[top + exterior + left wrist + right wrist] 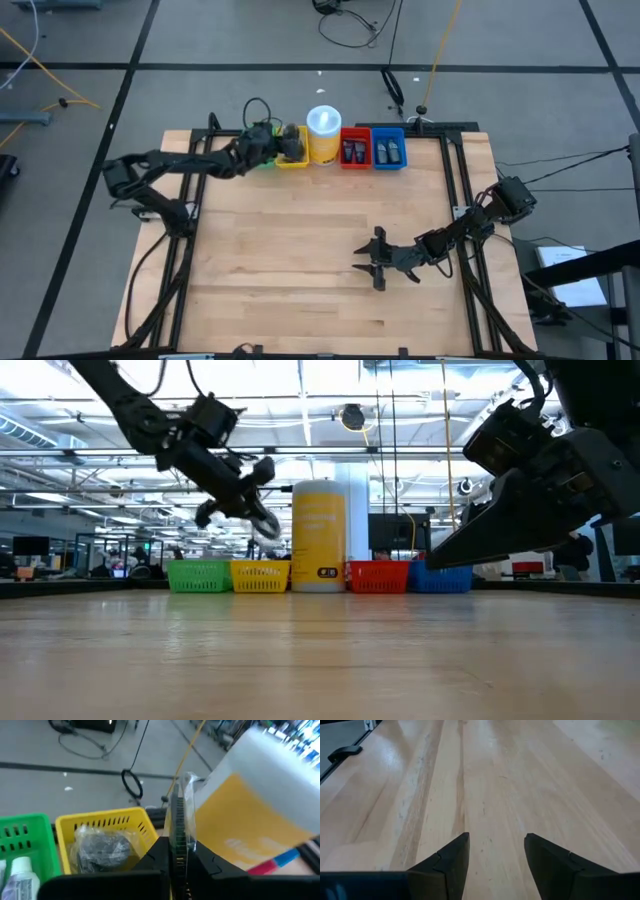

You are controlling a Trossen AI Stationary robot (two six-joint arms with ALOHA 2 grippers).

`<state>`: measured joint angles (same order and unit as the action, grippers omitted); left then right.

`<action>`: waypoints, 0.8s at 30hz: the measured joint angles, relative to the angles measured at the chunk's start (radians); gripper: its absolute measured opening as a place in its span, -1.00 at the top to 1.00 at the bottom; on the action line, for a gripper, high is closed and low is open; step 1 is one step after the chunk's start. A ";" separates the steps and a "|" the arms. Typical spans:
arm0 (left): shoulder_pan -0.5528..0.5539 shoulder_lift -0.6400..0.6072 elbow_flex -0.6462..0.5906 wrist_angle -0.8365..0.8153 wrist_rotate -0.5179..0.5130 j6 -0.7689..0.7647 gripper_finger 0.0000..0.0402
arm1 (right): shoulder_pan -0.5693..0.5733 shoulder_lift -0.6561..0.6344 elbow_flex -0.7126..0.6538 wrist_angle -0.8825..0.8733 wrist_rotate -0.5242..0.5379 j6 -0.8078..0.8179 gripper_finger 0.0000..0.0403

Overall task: Pick & Place Travel size toiletries
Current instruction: Put the black hairbrush into the yellow basket

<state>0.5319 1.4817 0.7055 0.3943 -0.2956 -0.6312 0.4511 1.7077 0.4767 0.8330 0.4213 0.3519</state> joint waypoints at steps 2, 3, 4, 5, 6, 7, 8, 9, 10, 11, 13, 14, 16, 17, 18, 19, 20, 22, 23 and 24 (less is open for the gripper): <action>0.013 0.044 0.023 0.000 0.027 0.005 0.88 | 0.000 0.000 0.000 0.001 0.000 0.000 0.11; 0.017 0.059 0.025 -0.001 0.036 0.007 0.88 | 0.000 0.000 0.000 0.000 -0.001 0.000 0.10; 0.023 0.071 0.026 -0.003 0.037 0.011 0.87 | 0.000 0.000 0.000 -0.004 -0.002 0.002 0.10; 0.032 0.084 0.029 0.000 0.038 0.012 0.84 | 0.000 0.000 0.000 -0.006 -0.002 0.002 0.10; 0.043 0.096 0.030 0.001 0.038 0.010 0.79 | 0.000 0.000 0.000 -0.008 -0.002 0.002 0.11; 0.055 0.106 0.030 -0.002 0.036 0.003 0.72 | 0.000 0.000 0.000 -0.008 -0.002 0.003 0.11; 0.067 0.115 0.029 -0.002 0.036 -0.006 0.64 | 0.000 0.000 0.000 -0.008 -0.002 0.003 0.11; 0.078 0.123 0.029 -0.001 0.038 -0.014 0.56 | 0.000 0.000 0.000 -0.008 -0.003 0.003 0.11; 0.086 0.128 0.029 -0.001 0.051 -0.020 0.46 | 0.000 0.000 0.000 -0.008 -0.003 0.003 0.11; 0.096 0.131 0.029 -0.001 0.074 -0.024 0.37 | 0.000 0.000 0.000 -0.009 -0.002 0.003 0.12; 0.113 0.130 0.029 0.001 0.125 -0.026 0.18 | 0.000 0.000 0.000 -0.008 -0.003 0.003 0.11; 0.123 0.125 0.029 0.000 0.155 -0.026 0.09 | 0.000 0.000 0.000 -0.009 -0.003 0.003 0.11; 0.141 0.104 0.029 0.001 0.224 -0.010 -0.06 | 0.000 0.000 0.000 -0.009 -0.003 0.003 0.12; 0.148 0.088 0.029 0.000 0.250 0.011 -0.12 | 0.000 0.000 0.000 -0.009 -0.003 0.003 0.12; 0.153 0.072 0.031 -0.008 0.261 0.027 -0.16 | 0.000 0.000 0.000 -0.010 -0.003 0.003 0.13; 0.156 0.054 0.033 -0.023 0.265 0.041 -0.18 | 0.000 0.000 0.000 -0.010 -0.003 0.003 0.13; 0.156 0.036 0.033 -0.044 0.264 0.051 -0.18 | 0.000 0.000 0.000 -0.011 -0.003 0.003 0.13; 0.151 0.008 0.033 -0.071 0.240 0.076 -0.14 | 0.000 0.000 0.000 -0.011 -0.003 0.003 0.13; 0.144 0.002 0.033 -0.070 0.227 0.092 -0.10 | 0.000 0.000 0.000 -0.012 -0.003 0.003 0.13; 0.135 0.001 0.033 -0.065 0.218 0.102 -0.03 | 0.000 0.000 0.000 -0.012 -0.003 0.003 0.13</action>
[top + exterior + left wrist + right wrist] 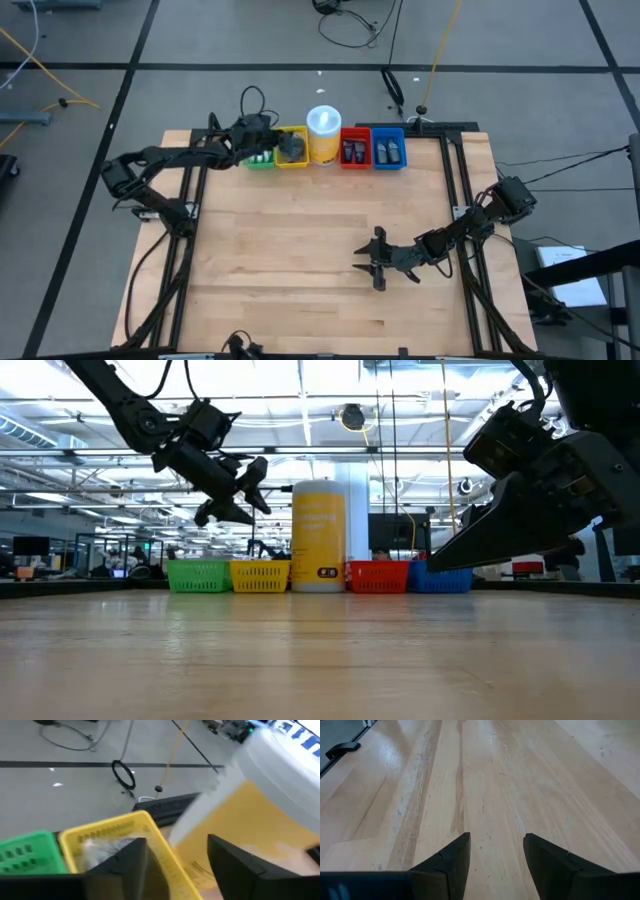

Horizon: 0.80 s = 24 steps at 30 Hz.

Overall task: Pick & Place Travel size toiletries
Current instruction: Put the black hairbrush into the yellow basket, then return to Home Position

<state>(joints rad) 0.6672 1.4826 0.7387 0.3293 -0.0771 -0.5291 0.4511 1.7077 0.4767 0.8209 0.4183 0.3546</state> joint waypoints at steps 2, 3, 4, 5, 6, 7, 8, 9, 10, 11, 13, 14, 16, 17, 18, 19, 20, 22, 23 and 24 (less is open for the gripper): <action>-0.012 0.003 0.001 0.003 0.003 0.005 0.13 | 0.000 0.000 0.000 0.001 0.000 -0.002 0.14; -0.018 0.011 0.008 -0.010 0.003 0.011 0.23 | 0.000 0.000 0.000 0.002 0.000 -0.004 0.14; -0.022 0.025 0.022 -0.024 0.003 0.020 0.33 | 0.000 0.000 0.000 0.003 0.000 -0.005 0.15; -0.025 0.037 0.037 -0.053 0.003 0.030 0.44 | 0.000 0.000 0.000 0.004 0.000 -0.006 0.15; -0.025 0.051 0.052 -0.093 0.005 0.041 0.56 | 0.000 0.000 0.000 0.005 0.000 -0.006 0.15; -0.025 0.069 0.073 -0.135 0.006 0.050 0.68 | -0.001 0.000 0.000 0.005 0.000 -0.006 0.15; -0.025 0.092 0.099 -0.168 0.006 0.060 0.80 | -0.001 0.000 0.000 0.005 0.001 -0.007 0.15; -0.025 0.116 0.121 -0.199 0.004 0.076 0.89 | -0.001 0.000 0.000 0.006 0.002 -0.007 0.15; -0.026 0.141 0.143 -0.227 0.000 0.090 0.94 | -0.001 0.000 0.000 0.006 0.002 -0.007 0.15; -0.026 0.168 0.166 -0.248 -0.006 0.099 0.95 | -0.002 0.000 0.000 0.006 0.001 -0.007 0.15; -0.026 0.223 0.210 -0.287 -0.023 0.106 0.92 | -0.003 0.000 0.000 0.005 0.001 -0.007 0.15; -0.026 0.248 0.229 -0.314 -0.027 0.108 0.91 | -0.003 0.000 0.000 0.004 0.001 -0.007 0.15; -0.026 0.295 0.268 -0.362 -0.028 0.119 0.92 | -0.004 0.000 0.000 0.005 0.001 -0.005 0.15; -0.026 0.310 0.284 -0.385 -0.029 0.130 0.93 | -0.004 0.000 0.000 0.005 0.001 -0.004 0.15; -0.025 0.320 0.298 -0.414 -0.029 0.143 0.96 | -0.004 0.000 0.000 0.004 0.001 -0.004 0.15; -0.026 0.324 0.312 -0.431 -0.029 0.151 0.98 | -0.004 0.000 0.000 0.004 0.000 -0.004 0.15; -0.028 0.324 0.326 -0.441 -0.029 0.156 0.99 | -0.004 0.000 0.000 0.004 0.001 -0.004 0.15; -0.038 0.309 0.345 -0.463 -0.032 0.169 0.97 | -0.004 0.000 0.000 0.000 0.000 -0.004 0.15; -0.045 0.295 0.350 -0.472 -0.031 0.179 0.95 | -0.004 0.000 0.000 -0.003 0.000 -0.004 0.15; -0.054 0.271 0.353 -0.481 -0.030 0.190 0.94 | -0.004 0.000 0.000 -0.004 0.001 -0.004 0.15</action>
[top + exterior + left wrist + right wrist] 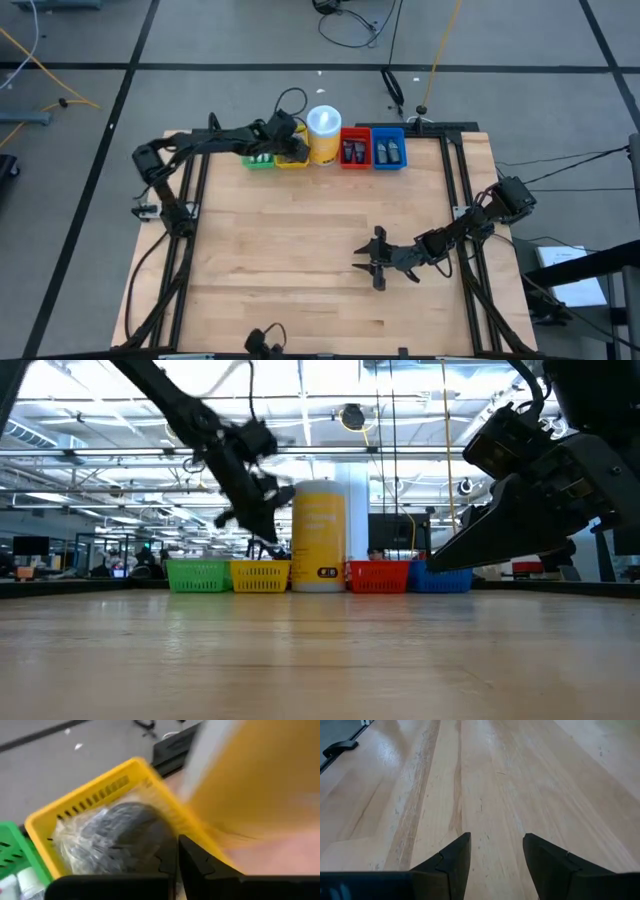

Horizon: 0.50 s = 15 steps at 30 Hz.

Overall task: Pick & Place Travel size toiletries
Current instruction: Return to Home Position

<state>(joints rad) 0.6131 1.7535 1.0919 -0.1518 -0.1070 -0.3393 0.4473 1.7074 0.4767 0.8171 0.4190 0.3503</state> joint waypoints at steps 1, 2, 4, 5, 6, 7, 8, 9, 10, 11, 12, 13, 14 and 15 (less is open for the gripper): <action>-0.009 -0.028 0.000 -0.013 0.000 0.012 0.92 | 0.000 0.000 0.000 0.001 0.000 -0.002 0.15; -0.020 -0.057 0.000 -0.023 -0.003 0.028 0.91 | 0.000 0.000 0.000 0.002 0.000 -0.008 0.15; -0.050 -0.121 -0.007 -0.041 -0.027 0.065 0.91 | 0.006 0.000 -0.001 0.012 0.000 -0.029 0.15; -0.070 -0.152 -0.020 -0.054 -0.051 0.084 0.92 | 0.009 0.000 -0.010 0.043 -0.001 -0.039 0.15; -0.094 -0.182 -0.038 -0.058 -0.078 0.100 0.93 | 0.012 -0.002 -0.027 0.085 -0.003 -0.047 0.15; -0.120 -0.214 -0.060 -0.052 -0.100 0.112 0.95 | 0.016 -0.012 -0.051 0.127 -0.005 -0.052 0.15; -0.146 -0.246 -0.088 -0.047 -0.121 0.122 0.97 | 0.019 -0.029 -0.083 0.165 -0.006 -0.053 0.15; -0.174 -0.277 -0.119 -0.045 -0.134 0.125 0.98 | 0.019 -0.054 -0.120 0.199 -0.020 -0.047 0.16; -0.203 -0.307 -0.154 -0.023 -0.141 0.127 0.99 | 0.016 -0.087 -0.162 0.230 -0.033 -0.032 0.18; -0.231 -0.337 -0.192 0.010 -0.142 0.127 0.99 | 0.010 -0.132 -0.204 0.256 -0.047 -0.015 0.21; -0.260 -0.365 -0.234 0.035 -0.147 0.125 0.97 | 0.000 -0.178 -0.245 0.282 -0.067 0.001 0.25; -0.291 -0.390 -0.275 0.067 -0.150 0.125 0.96 | -0.013 -0.229 -0.279 0.296 -0.092 0.010 0.30; -0.321 -0.412 -0.313 0.115 -0.150 0.126 0.94 | -0.030 -0.284 -0.311 0.299 -0.122 0.015 0.35; -0.352 -0.429 -0.350 0.162 -0.149 0.125 0.92 | -0.049 -0.340 -0.340 0.298 -0.156 0.015 0.42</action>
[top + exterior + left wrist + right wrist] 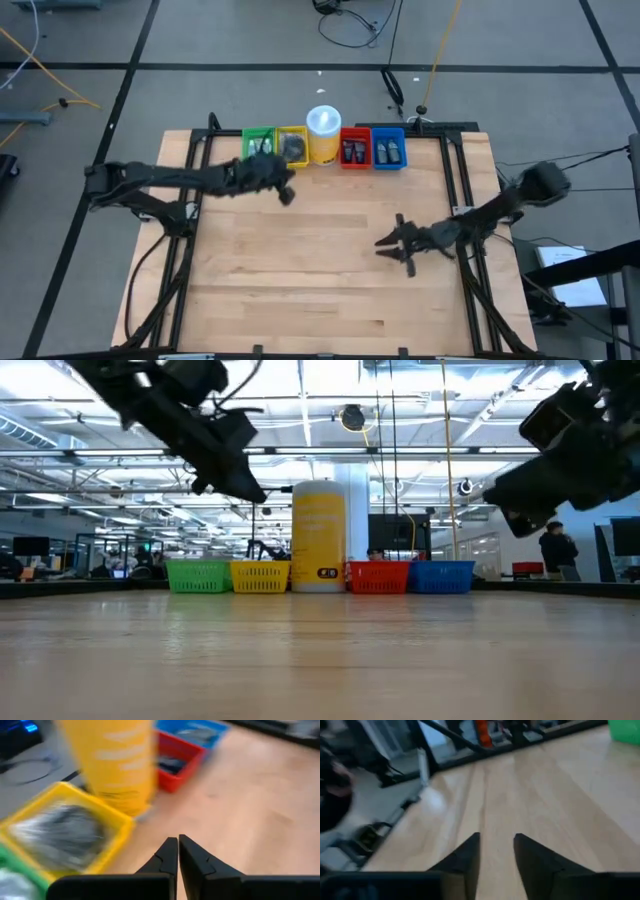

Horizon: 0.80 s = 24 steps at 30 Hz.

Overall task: Pick & Place Travel size toiletries
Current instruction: Return to Home Position

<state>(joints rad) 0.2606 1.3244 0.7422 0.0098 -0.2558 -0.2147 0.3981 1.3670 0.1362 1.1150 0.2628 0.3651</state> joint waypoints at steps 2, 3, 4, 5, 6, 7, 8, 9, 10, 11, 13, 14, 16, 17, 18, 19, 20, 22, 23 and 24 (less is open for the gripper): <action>-0.061 -0.028 -0.066 0.078 0.002 -0.012 0.90 | -0.050 -0.105 -0.044 -0.018 -0.085 -0.011 0.56; -0.090 -0.037 -0.095 0.120 0.001 -0.019 0.90 | -0.076 -0.158 -0.067 -0.041 -0.138 -0.015 0.64; -0.119 -0.043 -0.123 0.162 -0.001 -0.023 0.90 | -0.103 -0.206 -0.085 -0.051 -0.186 -0.017 0.71; -0.147 -0.047 -0.146 0.204 -0.003 -0.023 0.90 | -0.127 -0.254 -0.101 -0.053 -0.223 -0.019 0.79; -0.177 -0.049 -0.170 0.246 -0.003 -0.023 0.91 | -0.151 -0.308 -0.117 -0.080 -0.262 -0.019 0.86; -0.205 -0.050 -0.190 0.293 -0.004 -0.023 0.92 | -0.172 -0.354 -0.117 -0.117 -0.290 -0.024 0.93; -0.232 -0.050 -0.209 0.336 -0.007 -0.024 0.94 | -0.187 -0.397 -0.114 -0.170 -0.317 -0.030 0.96; -0.255 -0.050 -0.227 0.375 -0.017 -0.023 0.96 | -0.202 -0.438 -0.114 -0.219 -0.341 -0.040 0.98; -0.273 -0.050 -0.241 0.412 -0.026 -0.018 0.98 | -0.216 -0.480 -0.114 -0.266 -0.371 -0.052 0.97; -0.288 -0.050 -0.251 0.443 -0.028 -0.010 0.99 | -0.228 -0.522 -0.114 -0.296 -0.402 -0.065 0.95; -0.313 -0.050 -0.265 0.468 -0.030 -0.005 0.98 | -0.253 -0.613 -0.117 -0.371 -0.462 -0.083 0.92; -0.326 -0.050 -0.268 0.469 -0.031 -0.007 0.97 | -0.263 -0.658 -0.119 -0.409 -0.492 -0.085 0.92; -0.345 -0.050 -0.271 0.469 -0.032 -0.005 0.94 | -0.274 -0.747 -0.119 -0.501 -0.528 -0.091 0.93; -0.355 -0.050 -0.271 0.473 -0.033 0.002 0.93 | -0.275 -0.797 -0.119 -0.556 -0.529 -0.099 0.94; -0.365 -0.050 -0.271 0.477 -0.034 0.009 0.91 | -0.275 -0.844 -0.120 -0.612 -0.525 -0.109 0.96; -0.373 -0.050 -0.271 0.483 -0.035 0.014 0.91 | -0.275 -0.889 -0.120 -0.658 -0.512 -0.120 0.98; -0.379 -0.050 -0.271 0.492 -0.035 0.018 0.91 | -0.275 -0.932 -0.120 -0.702 -0.493 -0.130 0.99; -0.391 -0.050 -0.271 0.512 -0.036 0.026 0.92 | -0.275 -1.017 -0.120 -0.793 -0.448 -0.143 0.99; -0.396 -0.050 -0.271 0.519 -0.036 0.030 0.94 | -0.275 -1.057 -0.121 -0.834 -0.428 -0.149 0.98; -0.400 -0.050 -0.271 0.524 -0.036 0.031 0.95 | -0.275 -1.095 -0.121 -0.875 -0.411 -0.157 0.98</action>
<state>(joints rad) -0.1394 1.2747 0.4713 0.5338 -0.2916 -0.1833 0.1234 0.2718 0.0154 0.2399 -0.1484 0.2082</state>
